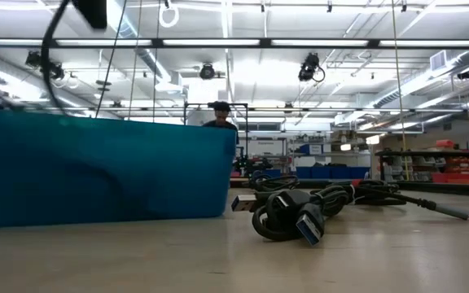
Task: Pick and place USB-C Cables
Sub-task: Put the black charger cable into the blue bin
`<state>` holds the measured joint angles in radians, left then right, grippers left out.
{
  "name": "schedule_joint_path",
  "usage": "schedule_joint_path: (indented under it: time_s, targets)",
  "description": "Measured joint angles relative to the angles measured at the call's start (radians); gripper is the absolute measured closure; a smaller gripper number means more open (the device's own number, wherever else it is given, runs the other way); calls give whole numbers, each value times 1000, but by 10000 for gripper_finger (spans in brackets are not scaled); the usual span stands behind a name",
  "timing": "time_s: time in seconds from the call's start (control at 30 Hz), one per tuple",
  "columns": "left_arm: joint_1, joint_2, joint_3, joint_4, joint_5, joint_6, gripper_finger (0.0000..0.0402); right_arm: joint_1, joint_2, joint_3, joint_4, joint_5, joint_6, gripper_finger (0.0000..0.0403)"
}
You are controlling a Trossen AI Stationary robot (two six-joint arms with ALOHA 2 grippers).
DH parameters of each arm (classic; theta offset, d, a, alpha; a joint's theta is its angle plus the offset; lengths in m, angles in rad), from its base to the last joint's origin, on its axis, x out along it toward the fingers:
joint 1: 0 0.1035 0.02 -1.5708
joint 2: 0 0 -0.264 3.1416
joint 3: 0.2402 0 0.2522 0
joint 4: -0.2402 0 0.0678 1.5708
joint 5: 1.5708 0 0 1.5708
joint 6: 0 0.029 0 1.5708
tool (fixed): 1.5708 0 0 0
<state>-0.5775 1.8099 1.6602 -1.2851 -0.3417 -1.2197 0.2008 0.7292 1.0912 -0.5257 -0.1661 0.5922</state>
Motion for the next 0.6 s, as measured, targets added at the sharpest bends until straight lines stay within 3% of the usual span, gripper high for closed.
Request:
schedule_joint_path:
  time_s: [0.17, 0.33, 0.6]
  targets:
    - [0, 0, -154, 46, 39, -49, 398, 0, 11, 0, 0, 0, 2, 157]
    - [-3, 0, -288, 74, 194, -85, 396, 0, 20, 0, -1, -1, 18, 157]
    - [-5, 0, -416, 310, 212, -78, 398, 0, 41, 0, 0, -1, 17, 157]
